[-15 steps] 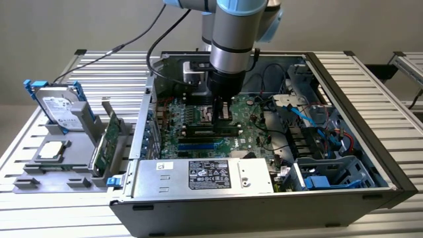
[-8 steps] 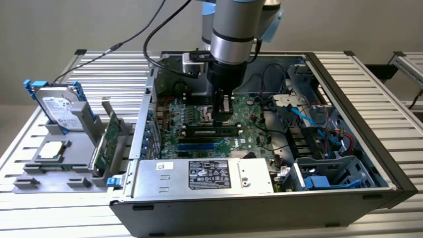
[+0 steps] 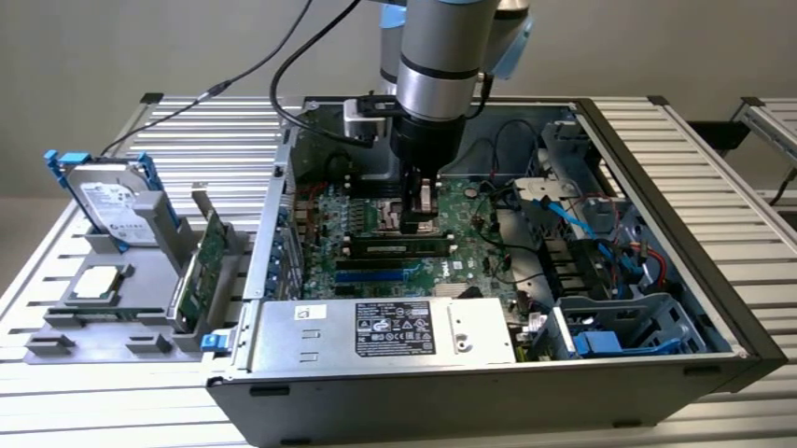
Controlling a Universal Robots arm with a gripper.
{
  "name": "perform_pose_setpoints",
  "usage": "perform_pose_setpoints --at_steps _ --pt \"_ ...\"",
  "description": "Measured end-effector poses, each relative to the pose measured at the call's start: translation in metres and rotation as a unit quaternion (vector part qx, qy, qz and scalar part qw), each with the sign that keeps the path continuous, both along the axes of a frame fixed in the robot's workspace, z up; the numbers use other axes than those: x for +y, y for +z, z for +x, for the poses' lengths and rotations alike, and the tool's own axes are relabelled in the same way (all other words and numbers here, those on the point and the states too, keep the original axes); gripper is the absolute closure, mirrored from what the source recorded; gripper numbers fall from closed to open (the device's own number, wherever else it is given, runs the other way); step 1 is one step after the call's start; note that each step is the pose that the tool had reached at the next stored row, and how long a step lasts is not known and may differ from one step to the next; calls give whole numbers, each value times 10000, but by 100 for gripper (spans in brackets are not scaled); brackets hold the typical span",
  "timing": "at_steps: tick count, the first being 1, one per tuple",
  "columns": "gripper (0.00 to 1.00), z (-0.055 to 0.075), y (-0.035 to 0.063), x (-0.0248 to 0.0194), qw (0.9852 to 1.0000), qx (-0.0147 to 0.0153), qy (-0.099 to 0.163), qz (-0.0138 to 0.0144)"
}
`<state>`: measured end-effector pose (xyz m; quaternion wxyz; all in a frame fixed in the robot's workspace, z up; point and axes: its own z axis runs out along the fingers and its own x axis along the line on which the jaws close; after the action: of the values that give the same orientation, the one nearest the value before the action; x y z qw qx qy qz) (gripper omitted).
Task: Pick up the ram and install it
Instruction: 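Insert the ram into the slot, then press down the ram until it locks into place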
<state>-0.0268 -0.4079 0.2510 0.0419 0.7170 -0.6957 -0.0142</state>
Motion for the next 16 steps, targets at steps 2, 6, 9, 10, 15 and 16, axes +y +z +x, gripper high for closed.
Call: perform_pose_setpoints --at_steps 2,6,9,10,15,16 --pt "89 0 0 0 10000 0 0 0" --pt "89 0 0 0 10000 0 0 0" --pt "89 0 0 0 10000 0 0 0" --pt "89 0 0 0 10000 0 0 0" --pt "89 -11 -21 1 10000 1 0 -1" --pt "89 -22 -40 6 10000 1 0 -3"
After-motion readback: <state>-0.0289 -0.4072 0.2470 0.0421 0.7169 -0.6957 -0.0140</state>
